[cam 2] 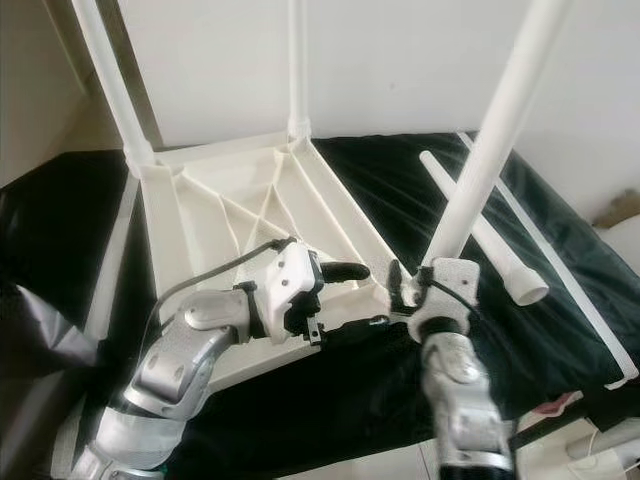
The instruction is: Building children table
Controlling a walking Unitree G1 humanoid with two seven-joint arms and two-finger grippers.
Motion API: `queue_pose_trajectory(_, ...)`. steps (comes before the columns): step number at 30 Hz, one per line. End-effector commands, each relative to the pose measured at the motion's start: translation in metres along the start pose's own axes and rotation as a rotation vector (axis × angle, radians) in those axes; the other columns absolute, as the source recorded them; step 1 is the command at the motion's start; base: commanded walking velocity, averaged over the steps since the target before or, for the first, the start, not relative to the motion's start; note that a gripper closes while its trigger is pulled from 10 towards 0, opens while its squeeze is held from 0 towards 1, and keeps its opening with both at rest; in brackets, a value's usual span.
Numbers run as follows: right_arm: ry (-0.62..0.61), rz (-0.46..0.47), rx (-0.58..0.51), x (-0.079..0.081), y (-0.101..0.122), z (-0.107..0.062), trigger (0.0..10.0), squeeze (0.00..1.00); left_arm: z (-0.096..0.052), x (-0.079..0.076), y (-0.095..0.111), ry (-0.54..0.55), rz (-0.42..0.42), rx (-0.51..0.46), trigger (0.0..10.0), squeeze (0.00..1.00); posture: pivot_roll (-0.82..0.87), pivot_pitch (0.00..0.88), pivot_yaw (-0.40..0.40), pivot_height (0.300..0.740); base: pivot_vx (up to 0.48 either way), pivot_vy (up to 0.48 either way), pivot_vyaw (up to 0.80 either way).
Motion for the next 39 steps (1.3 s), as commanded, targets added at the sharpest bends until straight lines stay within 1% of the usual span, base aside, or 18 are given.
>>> queue_pose_trajectory(1, 0.038, -0.007, -0.023, 0.000, 0.004, -0.002, 10.0, 0.95, 0.000, 0.008, 0.001, 0.094, -0.001, 0.009, 10.0, 0.00, -0.04, 0.007, -0.050, 0.740, 0.000, 0.000, 0.00)
queue_pose_trajectory(2, 0.051, -0.032, -0.034, 0.000, 0.006, -0.002, 10.0, 0.95, 0.000, 0.008, 0.001, 0.095, -0.003, 0.010, 10.0, 0.00, -0.04, 0.007, -0.050, 0.740, 0.000, 0.000, 0.00)
queue_pose_trajectory(3, 0.068, -0.038, -0.035, -0.002, 0.006, -0.002, 10.0, 0.00, -0.001, 0.008, 0.000, 0.096, -0.003, 0.013, 10.0, 0.00, -0.04, 0.010, -0.053, 0.740, 0.000, 0.000, 0.00)
queue_pose_trajectory(9, 0.163, -0.084, -0.030, -0.008, 0.005, -0.001, 10.0, 0.00, -0.002, 0.009, -0.002, 0.097, -0.002, 0.027, 10.0, 0.00, -0.04, 0.014, -0.048, 0.740, 0.000, 0.000, 0.00)
queue_pose_trajectory(14, 0.247, -0.103, -0.008, -0.008, 0.003, 0.002, 10.0, 0.00, -0.001, 0.010, -0.001, 0.097, 0.003, 0.029, 10.0, 0.00, -0.05, 0.015, -0.049, 0.740, 0.000, 0.000, 0.00)
queue_pose_trajectory(15, 0.278, -0.107, -0.002, -0.007, 0.003, 0.004, 10.0, 0.00, 0.000, 0.011, -0.001, 0.097, 0.004, 0.028, 10.0, 0.00, -0.05, 0.014, -0.046, 0.740, 0.000, 0.000, 0.00)
queue_pose_trajectory(16, 0.305, -0.141, 0.009, -0.008, 0.004, 0.009, 10.0, 0.00, 0.001, 0.011, 0.000, 0.097, 0.005, 0.025, 10.0, 0.00, -0.05, 0.014, -0.048, 0.740, 0.000, 0.000, 0.00)
queue_pose_trajectory(18, 0.305, -0.141, 0.009, -0.008, 0.004, 0.009, 10.0, 0.00, 0.001, 0.011, 0.000, 0.097, 0.005, 0.025, 10.0, 0.00, -0.05, 0.014, -0.048, 0.740, 0.000, 0.000, 0.00)
queue_pose_trajectory(20, 0.354, -0.197, 0.031, -0.011, 0.005, 0.021, 10.0, 0.00, 0.003, 0.011, 0.001, 0.095, 0.005, 0.020, 10.0, 0.00, -0.05, 0.012, -0.049, 0.740, 0.000, 0.000, 0.00)
queue_pose_trajectory(22, 0.382, -0.223, 0.044, -0.012, 0.005, 0.027, 10.0, 0.00, 0.003, 0.011, 0.000, 0.094, 0.004, 0.023, 10.0, 0.00, -0.05, 0.013, -0.051, 0.740, 0.000, 0.000, 0.00)
queue_pose_trajectory(23, 0.382, -0.223, 0.044, -0.012, 0.005, 0.027, 10.0, 0.00, 0.003, 0.011, 0.000, 0.094, 0.004, 0.023, 10.0, 0.00, -0.05, 0.013, -0.051, 0.740, 0.000, 0.000, 0.00)
queue_pose_trajectory(26, 0.457, -0.246, 0.061, -0.007, 0.006, 0.033, 10.0, 0.00, 0.003, 0.013, -0.001, 0.096, 0.012, 0.032, 10.0, 0.00, -0.04, 0.010, -0.059, 0.740, 0.000, 0.000, 0.00)
queue_pose_trajectory(29, 0.503, -0.260, 0.078, -0.004, 0.004, 0.033, 10.0, 0.00, 0.003, 0.014, 0.000, 0.102, 0.011, 0.030, 10.0, 0.00, -0.04, 0.009, -0.061, 0.740, 0.000, 0.000, 0.00)
queue_pose_trajectory(30, 0.512, -0.259, 0.081, -0.003, 0.004, 0.033, 6.5, 0.00, 0.003, 0.014, 0.001, 0.102, 0.011, 0.029, 10.0, 0.00, -0.04, 0.009, -0.065, 0.740, 0.000, 0.000, 0.00)
queue_pose_trajectory(31, 0.519, -0.255, 0.088, -0.003, 0.002, 0.032, 2.0, 0.00, 0.003, 0.013, 0.001, 0.102, 0.011, 0.029, 10.0, 0.00, -0.04, 0.009, -0.067, 0.740, 0.000, 0.000, 0.00)
queue_pose_trajectory(32, 0.523, -0.252, 0.092, -0.003, 0.002, 0.032, 2.0, 0.00, 0.003, 0.012, 0.000, 0.101, 0.011, 0.028, 10.0, 0.00, -0.04, 0.007, -0.070, 0.740, 0.000, 0.000, 0.00)
queue_pose_trajectory(33, 0.531, -0.249, 0.096, -0.003, 0.001, 0.032, 0.0, 0.00, 0.003, 0.011, 0.000, 0.101, 0.012, 0.029, 10.0, 0.00, -0.04, 0.008, -0.072, 0.740, 0.000, 0.000, 0.00)
queue_pose_trajectory(39, 0.538, -0.207, 0.148, -0.012, -0.015, 0.023, 0.0, 0.00, 0.002, 0.013, -0.002, 0.119, 0.011, 0.034, 10.0, 0.00, -0.04, 0.003, -0.074, 0.740, 0.000, 0.000, 0.00)
Point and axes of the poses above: a point about 5 cm out from each wrist's last joint towards the gripper, its own z axis pointing out of the wrist towards the gripper, its own y axis along the axis of the wrist's last joint, x = y × z, the point moved 4 cm from there along z, pointing out of the wrist towards the gripper, and after that the axes turned 5 degrees about z, right-handed, at the moved point
